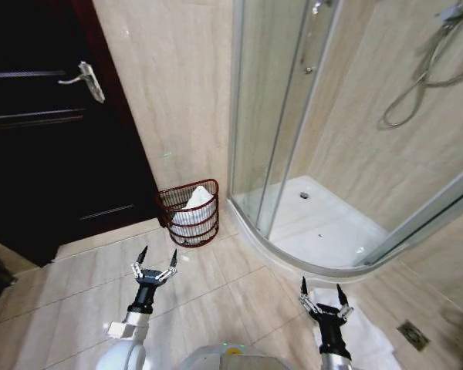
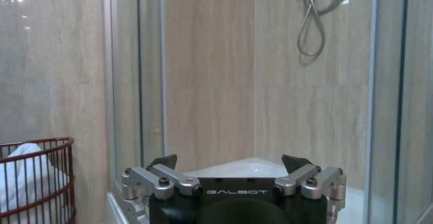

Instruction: Discard the used towel into the hamper.

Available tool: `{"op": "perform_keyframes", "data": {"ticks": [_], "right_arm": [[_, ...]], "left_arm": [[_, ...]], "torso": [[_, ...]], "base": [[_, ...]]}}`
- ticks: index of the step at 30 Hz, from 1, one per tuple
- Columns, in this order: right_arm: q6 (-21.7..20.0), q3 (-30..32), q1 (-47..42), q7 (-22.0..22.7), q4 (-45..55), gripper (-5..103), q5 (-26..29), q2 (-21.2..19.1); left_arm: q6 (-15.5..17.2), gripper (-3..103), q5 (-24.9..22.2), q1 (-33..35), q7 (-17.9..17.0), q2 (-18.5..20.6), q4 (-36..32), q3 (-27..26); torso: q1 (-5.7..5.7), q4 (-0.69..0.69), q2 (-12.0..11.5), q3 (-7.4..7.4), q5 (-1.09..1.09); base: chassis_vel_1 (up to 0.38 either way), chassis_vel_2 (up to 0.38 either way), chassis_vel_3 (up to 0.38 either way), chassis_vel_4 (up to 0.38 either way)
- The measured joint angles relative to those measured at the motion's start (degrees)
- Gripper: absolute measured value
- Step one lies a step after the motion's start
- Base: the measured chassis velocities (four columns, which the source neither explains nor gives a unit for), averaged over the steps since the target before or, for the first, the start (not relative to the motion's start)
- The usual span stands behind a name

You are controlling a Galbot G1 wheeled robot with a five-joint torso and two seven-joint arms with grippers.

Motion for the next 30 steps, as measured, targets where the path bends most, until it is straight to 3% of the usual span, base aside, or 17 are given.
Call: {"op": "perform_keyframes", "data": {"ticks": [10,30], "right_arm": [[0.5,-1.1,-0.4,0.4,0.2,100,-1.2,0.2],[0.4,-1.8,-0.3,1.4,0.2,100,-1.4,0.3]], "left_arm": [[-0.7,100,0.5,0.5,-0.1,0.0,-0.1,-0.2],[-0.9,100,1.0,-0.1,-0.1,0.0,0.6,0.0]], "torso": [[-0.23,0.00,-0.6,-0.29,-0.02],[-1.86,0.00,-5.7,-3.76,-0.02]], "base": [[-0.079,-0.091,0.076,0.085],[-0.041,-0.037,-0.043,-0.045]]}}
